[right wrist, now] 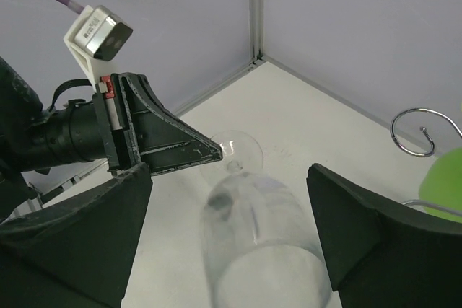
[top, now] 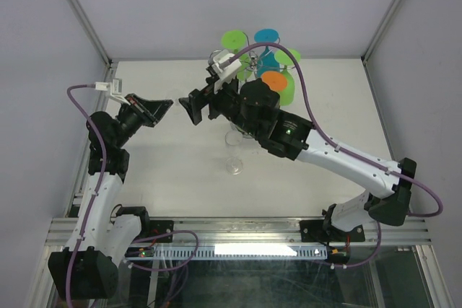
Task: Place the wine glass upside down on the wine glass rack
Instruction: Turn the wine glass upside down at the wine rack.
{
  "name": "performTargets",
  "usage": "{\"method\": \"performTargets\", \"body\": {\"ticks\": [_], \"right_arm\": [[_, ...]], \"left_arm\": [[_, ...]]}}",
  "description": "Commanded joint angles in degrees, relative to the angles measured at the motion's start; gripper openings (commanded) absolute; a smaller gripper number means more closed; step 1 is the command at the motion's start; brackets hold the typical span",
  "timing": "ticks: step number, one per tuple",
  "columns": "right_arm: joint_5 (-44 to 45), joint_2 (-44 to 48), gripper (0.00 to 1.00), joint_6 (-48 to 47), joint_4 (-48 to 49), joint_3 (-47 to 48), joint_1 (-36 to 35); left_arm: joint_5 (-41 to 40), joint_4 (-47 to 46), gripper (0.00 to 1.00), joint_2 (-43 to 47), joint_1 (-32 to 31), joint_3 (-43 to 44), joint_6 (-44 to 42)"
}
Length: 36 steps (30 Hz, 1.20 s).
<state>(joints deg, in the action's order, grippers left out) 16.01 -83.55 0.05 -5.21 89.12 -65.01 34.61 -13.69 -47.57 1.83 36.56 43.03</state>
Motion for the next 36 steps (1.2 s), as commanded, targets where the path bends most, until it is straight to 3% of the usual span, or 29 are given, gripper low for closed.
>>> {"method": "performTargets", "body": {"ticks": [1,8,16,24,36], "right_arm": [[-1.86,4.95,0.92,0.46,0.31,2.47,-0.2],[-0.09,6.12,0.92,-4.27,-9.13,4.4,0.01],[-4.99,3.55,0.91,-5.27,-21.94,9.69,0.5],[-8.52,3.43,0.87,-4.66,-28.19,11.63,1.56],[-22.63,1.83,0.81,-0.54,-37.73,17.72,8.64]], "left_arm": [[0.68,1.49,0.0,0.28,-0.43,1.93,-6.73],[-3.32,16.17,0.0,2.55,-0.47,8.05,-23.03],[-3.4,24.87,0.0,3.98,-0.49,15.37,-35.28],[-0.66,29.26,0.0,5.19,-0.58,22.48,-40.99],[8.67,35.58,0.0,2.62,-1.57,32.22,-48.66]]}}
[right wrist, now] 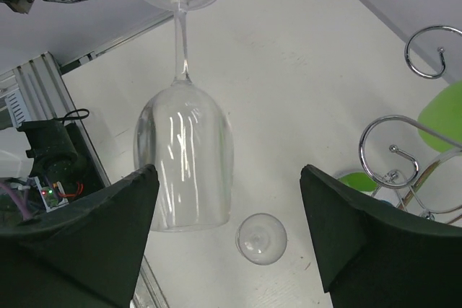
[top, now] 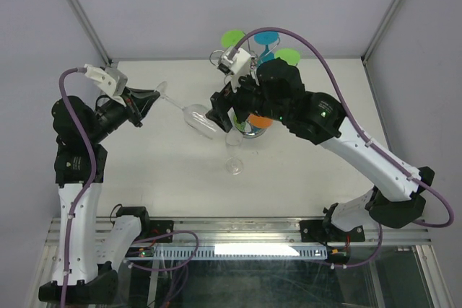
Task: Place the wine glass upside down on the wine glass rack
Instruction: Turn the wine glass upside down at the wine rack.
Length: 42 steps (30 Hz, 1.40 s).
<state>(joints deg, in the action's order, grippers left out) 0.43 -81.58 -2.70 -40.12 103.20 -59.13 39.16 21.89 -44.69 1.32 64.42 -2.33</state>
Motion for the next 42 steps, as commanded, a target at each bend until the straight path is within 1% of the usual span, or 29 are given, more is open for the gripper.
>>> {"method": "performTargets", "body": {"ticks": [1,8,13,17,22,30,35,37,40,42], "right_arm": [[-8.26,-0.15,0.8,2.58,-3.24,3.87,3.46],[-14.92,0.62,0.77,5.03,-4.11,3.49,6.61],[-14.67,1.71,0.76,5.57,-3.83,2.58,7.68],[-14.33,2.61,0.76,6.1,-3.22,1.34,8.43],[-14.68,3.32,0.72,6.56,-3.22,0.29,8.99],[-16.69,4.14,0.68,5.25,-1.92,-1.5,9.65],[-17.57,7.91,0.67,2.11,4.09,-7.86,9.65],[-18.06,9.88,0.65,1.08,6.91,-10.96,9.67],[-17.53,12.87,0.62,0.36,10.37,-14.56,9.65],[-17.22,14.38,0.6,-0.78,10.67,-15.71,9.65]], "left_arm": [[4.34,0.07,0.0,-0.3,-1.28,4.65,-3.54],[6.11,0.1,0.0,-1.56,-2.36,6.18,-4.3],[3.55,0.08,0.0,-3.92,-5.35,8.02,-5.22],[0.07,0.08,0.0,-6.3,-10.18,9.3,-6.84],[-3.71,0.13,0.0,-7.83,-16.74,9.73,-8.93],[-5.33,3.23,0.0,-11.06,-25.05,13.63,-13.88],[-8.65,5.89,0.0,-13.91,-32.88,16.18,-17.94],[-9.64,6.76,0.0,-14.95,-35.77,17.02,-19.65],[-10.79,7.95,0.0,-16.09,-38.65,18.26,-21.95],[-10.94,9.23,0.0,-16.83,-39.91,19.17,-23.88]]}}
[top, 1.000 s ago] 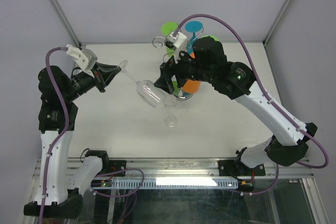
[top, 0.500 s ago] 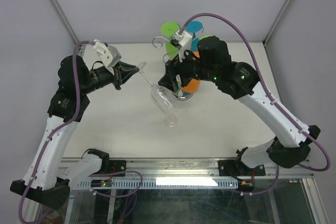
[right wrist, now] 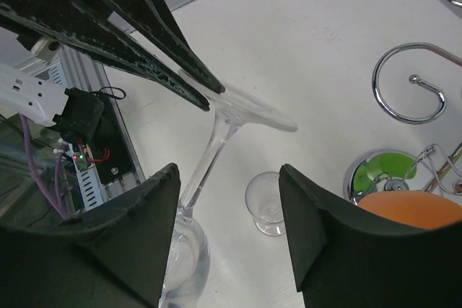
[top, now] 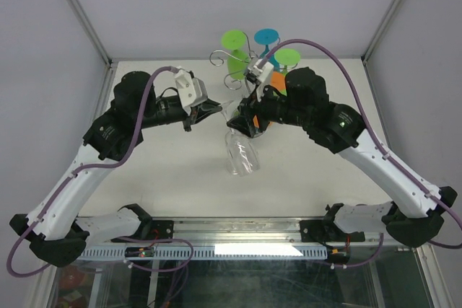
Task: Place the wine glass upside down on the wine glass rack
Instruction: Turn the wine glass upside down at the wine rack.
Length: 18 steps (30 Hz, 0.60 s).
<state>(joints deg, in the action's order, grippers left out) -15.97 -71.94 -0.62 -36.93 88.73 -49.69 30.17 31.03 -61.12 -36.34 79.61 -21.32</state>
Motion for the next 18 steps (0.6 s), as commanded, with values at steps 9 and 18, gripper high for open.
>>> {"method": "performTargets", "body": {"ticks": [9,18], "right_arm": [[-2.31,16.93,0.61,-13.91,22.07,-19.07,0.21],[-8.35,20.21,0.4,-24.81,31.14,-28.33,0.12]], "left_arm": [[-0.69,6.23,0.0,-2.07,-4.44,7.41,-10.8],[2.3,13.56,0.0,-4.41,-7.22,10.21,-14.39]]}}
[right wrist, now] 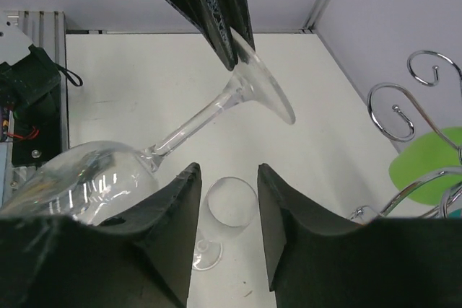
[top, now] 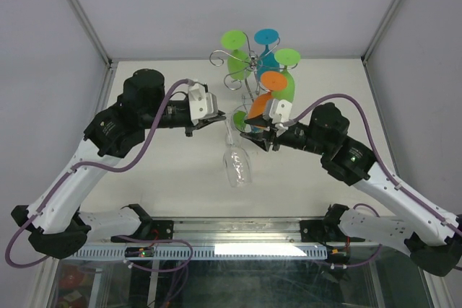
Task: Place the wine glass upside down on the wine glass rack
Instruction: Turn the wine glass upside down at the wine rack.
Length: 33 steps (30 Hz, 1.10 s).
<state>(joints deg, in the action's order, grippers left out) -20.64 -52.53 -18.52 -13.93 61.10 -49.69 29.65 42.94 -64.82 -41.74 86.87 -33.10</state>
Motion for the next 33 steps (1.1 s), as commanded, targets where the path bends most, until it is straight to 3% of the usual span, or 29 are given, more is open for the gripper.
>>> {"method": "performTargets", "body": {"ticks": [1,11,21,33], "right_arm": [[-3.87,1.03,0.4,-7.78,8.72,-1.09,0.12],[-8.88,1.7,0.45,-14.04,10.29,-3.91,-0.17],[-6.34,2.0,0.47,-17.01,5.41,-2.99,-1.26],[-12.12,-2.38,0.33,-17.4,1.98,-0.78,-2.58]], "left_arm": [[2.79,2.23,0.0,-0.81,-2.43,3.03,-2.76],[1.73,4.71,0.0,-1.84,-5.73,3.31,-4.18],[0.0,5.59,0.0,-2.19,-7.52,2.77,-4.69],[0.06,6.0,0.0,-2.97,-8.87,3.06,-4.97]]}}
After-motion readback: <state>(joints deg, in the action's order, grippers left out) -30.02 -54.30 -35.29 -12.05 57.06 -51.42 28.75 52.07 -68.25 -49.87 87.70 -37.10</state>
